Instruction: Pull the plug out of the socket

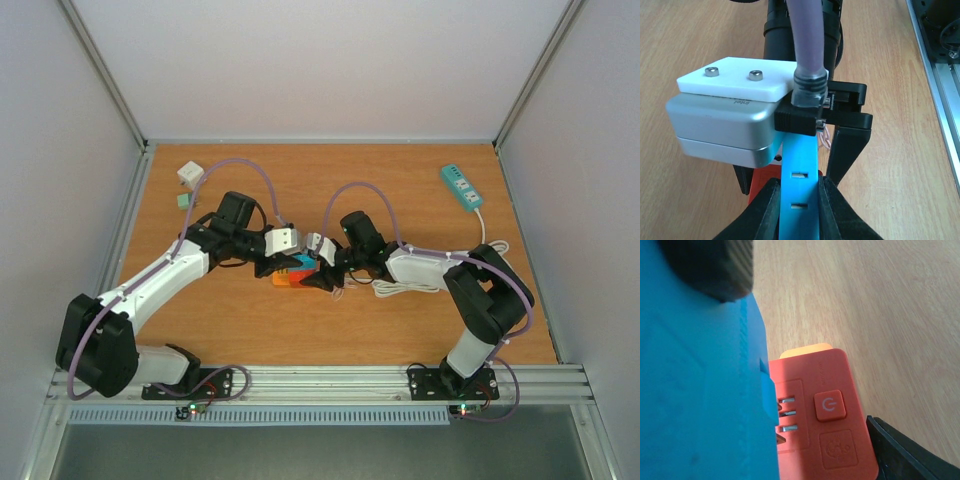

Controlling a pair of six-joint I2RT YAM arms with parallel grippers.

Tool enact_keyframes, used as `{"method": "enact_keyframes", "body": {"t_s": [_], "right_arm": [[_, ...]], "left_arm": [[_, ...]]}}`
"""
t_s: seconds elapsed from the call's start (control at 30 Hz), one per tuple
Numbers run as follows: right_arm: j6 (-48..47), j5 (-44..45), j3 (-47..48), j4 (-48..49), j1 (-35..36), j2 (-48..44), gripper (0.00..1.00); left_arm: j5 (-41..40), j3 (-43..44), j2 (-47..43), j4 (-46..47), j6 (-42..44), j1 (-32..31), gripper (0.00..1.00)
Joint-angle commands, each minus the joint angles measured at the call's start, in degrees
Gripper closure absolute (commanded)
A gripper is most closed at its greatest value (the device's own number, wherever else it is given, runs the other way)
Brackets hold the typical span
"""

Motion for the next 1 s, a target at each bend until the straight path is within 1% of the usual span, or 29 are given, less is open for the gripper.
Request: {"method": "enact_keyframes", "body": {"t_s": [0.0,0.1,0.33,0.47,0.63,0.73,0.83,0.97], "right_arm": [[1.59,-0.55,2.07,-1.68,0.10,1.27,0.26],[2.71,-1.70,3.65,-2.85,0.10,0.53,0.18],[4.40,-3.32,6.52,-5.42,0.10,-1.45,0.10],[5.17,-4.01,9.72,-9.74,-0.03,-2.57,0.06],[6.67,-4.88,13.53,-15.28,-1.04,-4.46,0.04],[8.50,-5.27,14.29,-16.61,-2.50,-6.15,0.03],[11.03,-5.04,14.43,-16.89,-4.08,-7.81,0.02],[12.11,-4.38,14.89,-18.33,-5.18,-9.91,0.02]], "left_arm": [[2.60,1.87,-0.39,0.71,1.87,0.64,0.96],[2.78,1.85,-0.74,0.22,1.98,1.68,0.96],[5.17,3.69,-1.62,-2.10,1.16,5.51,0.96],[6.36,5.27,-2.18,-4.08,-0.21,7.28,0.96],[8.68,9.88,-1.15,-10.87,-1.83,8.45,0.97],[11.09,11.91,-1.57,-14.35,-2.41,9.08,0.98],[12.80,12.56,-3.97,-13.92,-4.88,9.57,0.99],[13.23,12.61,-8.27,-10.77,-9.81,9.80,0.99]]}}
